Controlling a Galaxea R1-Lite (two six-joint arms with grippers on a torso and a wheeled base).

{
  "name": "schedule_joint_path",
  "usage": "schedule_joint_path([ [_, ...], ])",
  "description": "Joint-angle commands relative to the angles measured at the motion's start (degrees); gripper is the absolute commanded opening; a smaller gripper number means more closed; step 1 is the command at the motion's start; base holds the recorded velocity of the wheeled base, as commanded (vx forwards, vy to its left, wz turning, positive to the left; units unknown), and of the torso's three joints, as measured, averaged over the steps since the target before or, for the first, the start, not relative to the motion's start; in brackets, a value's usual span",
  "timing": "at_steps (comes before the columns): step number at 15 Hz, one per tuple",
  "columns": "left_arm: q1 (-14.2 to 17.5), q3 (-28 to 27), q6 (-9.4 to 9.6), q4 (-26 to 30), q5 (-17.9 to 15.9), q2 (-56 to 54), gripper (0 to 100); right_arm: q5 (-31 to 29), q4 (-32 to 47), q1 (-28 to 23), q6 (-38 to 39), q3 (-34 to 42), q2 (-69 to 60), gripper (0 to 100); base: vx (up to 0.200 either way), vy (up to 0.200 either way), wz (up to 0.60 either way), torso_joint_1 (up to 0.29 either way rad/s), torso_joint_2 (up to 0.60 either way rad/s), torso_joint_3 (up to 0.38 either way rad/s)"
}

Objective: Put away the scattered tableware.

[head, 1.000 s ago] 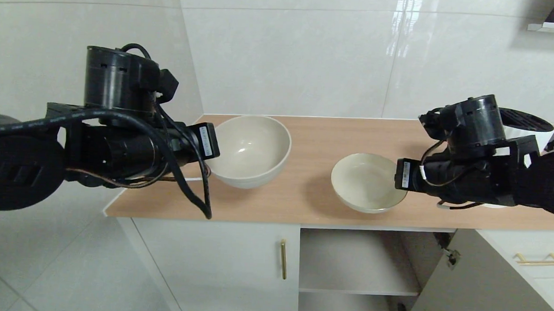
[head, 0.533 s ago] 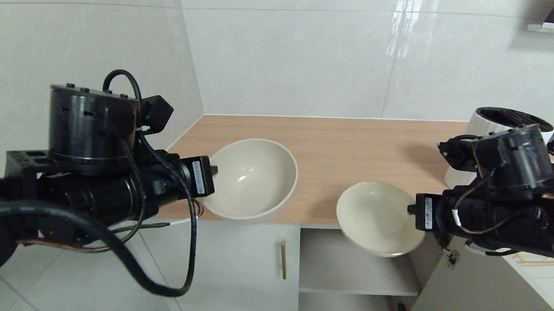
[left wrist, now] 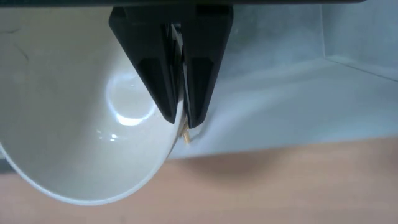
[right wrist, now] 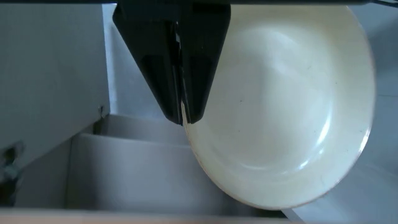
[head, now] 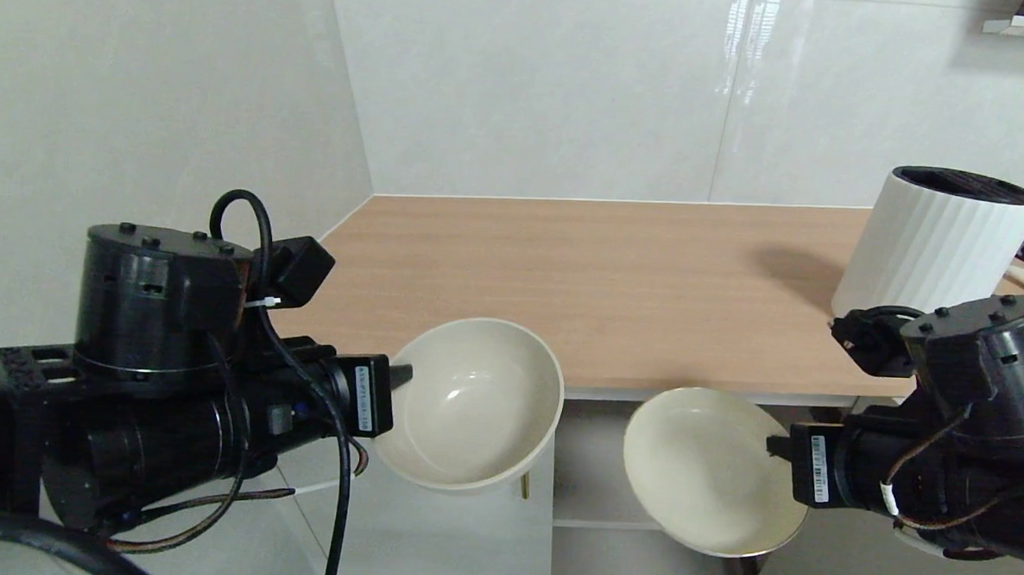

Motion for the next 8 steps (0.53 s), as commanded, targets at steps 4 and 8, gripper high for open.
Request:
schedule_joint_path([
  [4, -0.22, 0.39, 0.05, 0.08, 0.05, 0.38, 0, 0.03, -0.1, 0.09, 0.34, 1.25, 2.46, 0, 0.0, 0.0, 0.0, -0.163, 0.48, 0.312],
  [8, -1.18, 1.0, 0.05, 0.08, 0.05, 0.56, 0, 0.03, -0.1, 0.09, 0.43, 1.34, 3.69, 0, 0.0, 0.0, 0.0, -0.138, 0.46, 0.317],
])
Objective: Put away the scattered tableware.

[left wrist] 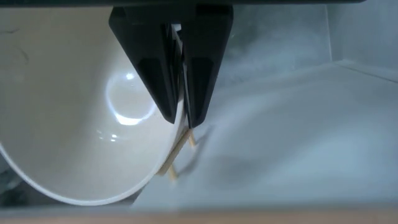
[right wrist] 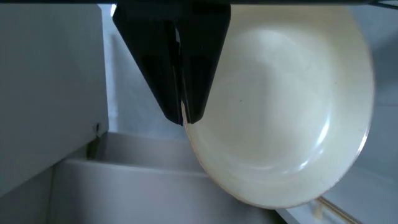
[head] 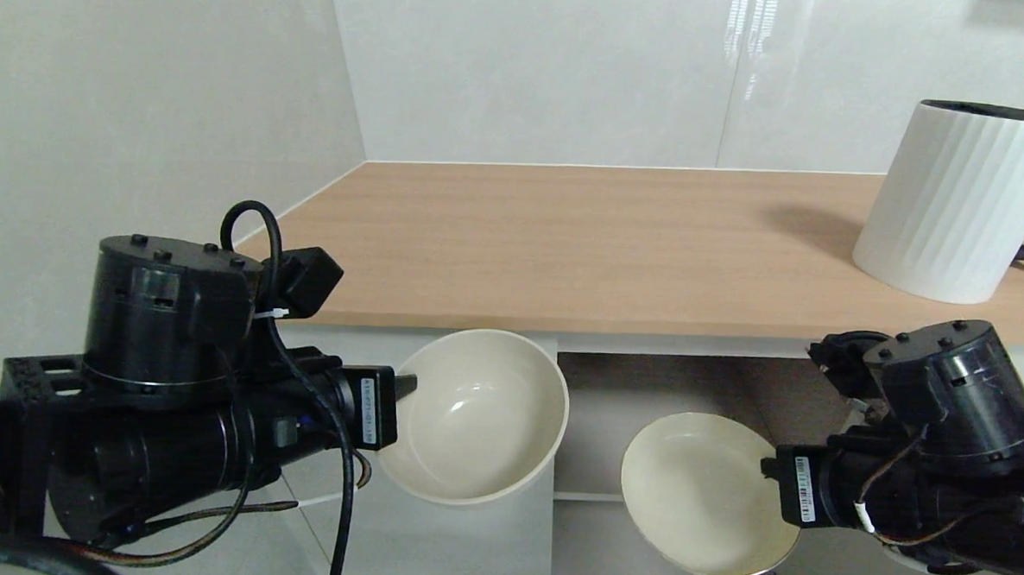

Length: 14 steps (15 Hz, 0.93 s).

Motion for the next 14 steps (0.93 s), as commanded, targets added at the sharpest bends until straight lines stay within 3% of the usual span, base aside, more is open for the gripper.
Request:
schedule_joint_path([
  [1, -0.19, 0.22, -0.01, -0.03, 0.04, 0.49, 0, 0.01, 0.02, 0.02, -0.01, 0.13, 1.35, 0, 0.0, 0.0, 0.0, -0.115, 0.46, 0.33],
  [4, -0.19, 0.22, 1.22, -0.12, 0.04, 0.75, 0, 0.01, 0.02, -0.16, 0.08, 0.22, 3.37, 0, 0.0, 0.0, 0.0, -0.09, 0.46, 0.359],
  [8, -0.19, 0.4, 1.31, -0.03, 0.04, 1.1, 0, -0.08, -0.51, -0.16, 0.78, 0.22, 4.34, 0, 0.0, 0.0, 0.0, -0.046, 0.41, 0.354],
  [14, -0.28, 0.49, 1.4, -0.03, 0.04, 1.28, 0, 0.18, -0.68, -0.16, 0.87, 0.4, 4.86, 0, 0.0, 0.0, 0.0, -0.005, 0.06, 0.049],
])
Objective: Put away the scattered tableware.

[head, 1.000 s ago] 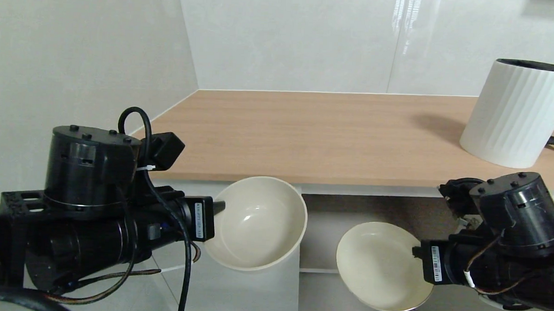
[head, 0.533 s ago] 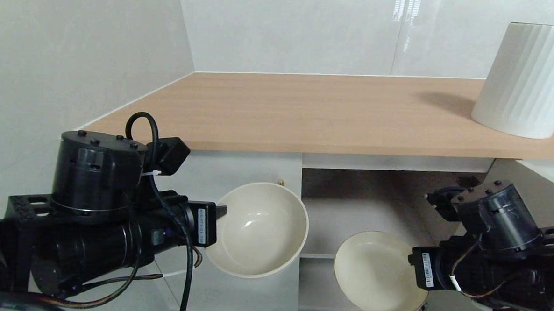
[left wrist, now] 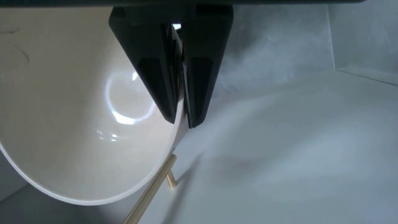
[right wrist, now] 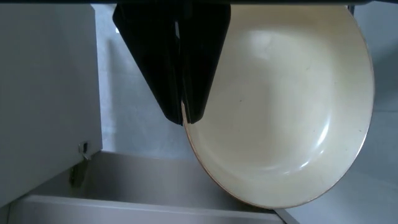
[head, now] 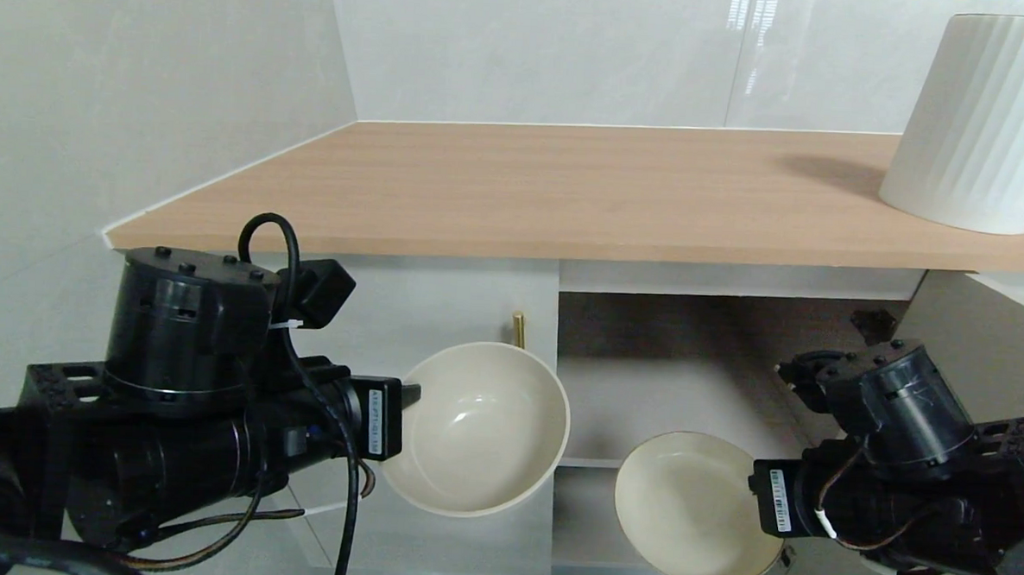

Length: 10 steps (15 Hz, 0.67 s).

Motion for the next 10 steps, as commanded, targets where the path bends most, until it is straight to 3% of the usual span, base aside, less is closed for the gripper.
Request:
schedule_joint_path([
  [1, -0.04, 0.02, -0.05, -0.06, 0.02, 0.65, 0, 0.14, -0.01, -0.06, 0.01, 0.24, 0.21, 0, 0.0, 0.0, 0.0, 0.0, 0.0, 0.0],
  [4, -0.04, 0.02, -0.05, -0.06, 0.02, 1.08, 0, 0.14, -0.01, -0.06, 0.01, 0.33, 0.12, 0, -0.2, 0.0, 0.0, 0.006, 0.0, 0.001],
  [10, -0.04, -0.06, 0.12, -0.06, 0.02, 0.65, 0, 2.33, -0.54, -2.52, -0.07, -0.9, 5.74, 0, 0.0, 0.0, 0.0, 0.0, 0.0, 0.0],
])
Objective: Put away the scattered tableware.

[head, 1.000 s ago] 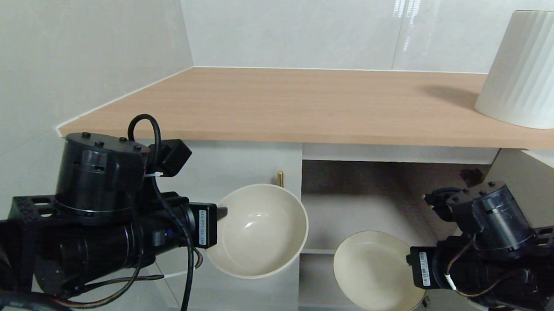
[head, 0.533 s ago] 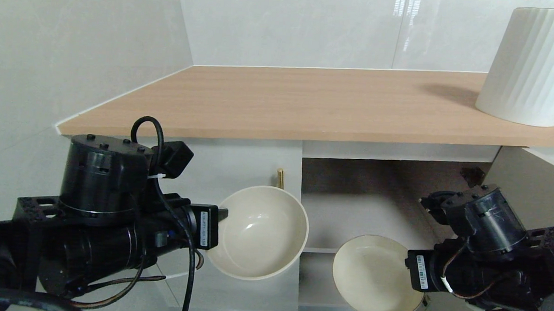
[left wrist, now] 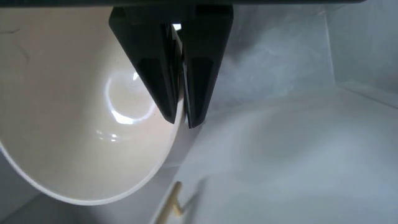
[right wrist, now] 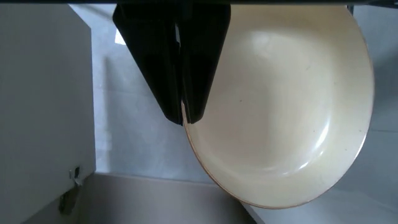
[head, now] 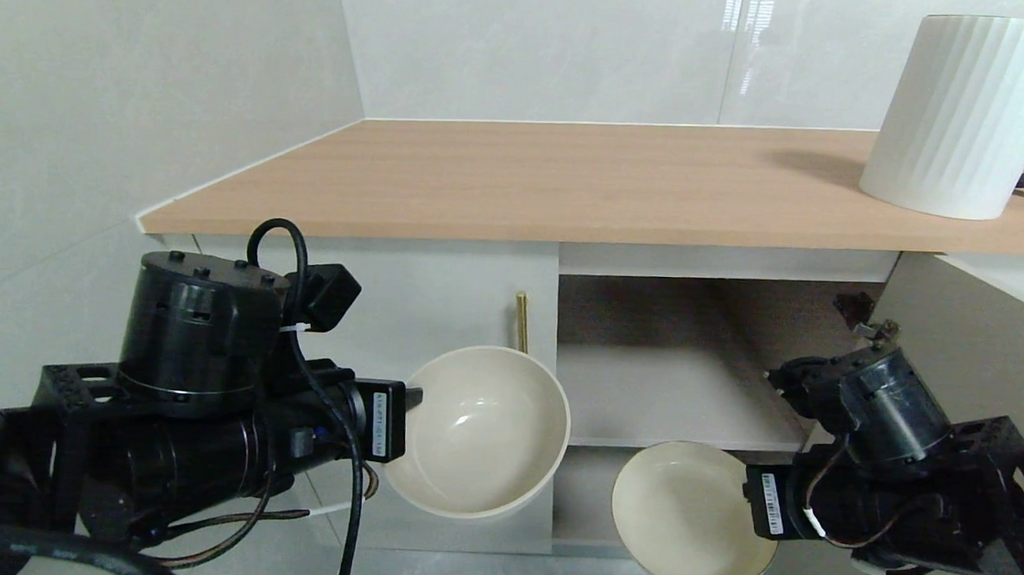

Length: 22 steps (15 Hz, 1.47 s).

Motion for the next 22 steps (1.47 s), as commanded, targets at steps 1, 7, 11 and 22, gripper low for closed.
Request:
schedule_joint_path([
  [1, -0.04, -0.06, -0.01, -0.03, 0.02, -0.12, 0, 1.13, -2.06, -3.92, -0.21, -2.38, 6.88, 0, 0.0, 0.0, 0.0, 0.0, 0.0, 0.0],
  [7, 0.05, -0.24, -0.01, -0.03, 0.11, -0.21, 0, 3.33, -8.47, -9.98, -1.88, -17.58, 25.16, 0, 0.0, 0.0, 0.0, 0.0, 0.0, 0.0],
  [11, 0.05, -0.33, -0.01, -0.03, 0.11, -0.47, 0, 3.42, -8.56, -13.15, -4.61, -26.2, 32.1, 0, 0.0, 0.0, 0.0, 0.0, 0.0, 0.0],
  [22, -0.83, -0.42, -0.01, -0.03, 0.11, -0.39, 0, 2.71, -18.93, -16.4, -4.34, -29.97, 42.74, 0, 0.0, 0.0, 0.0, 0.0, 0.0, 0.0],
])
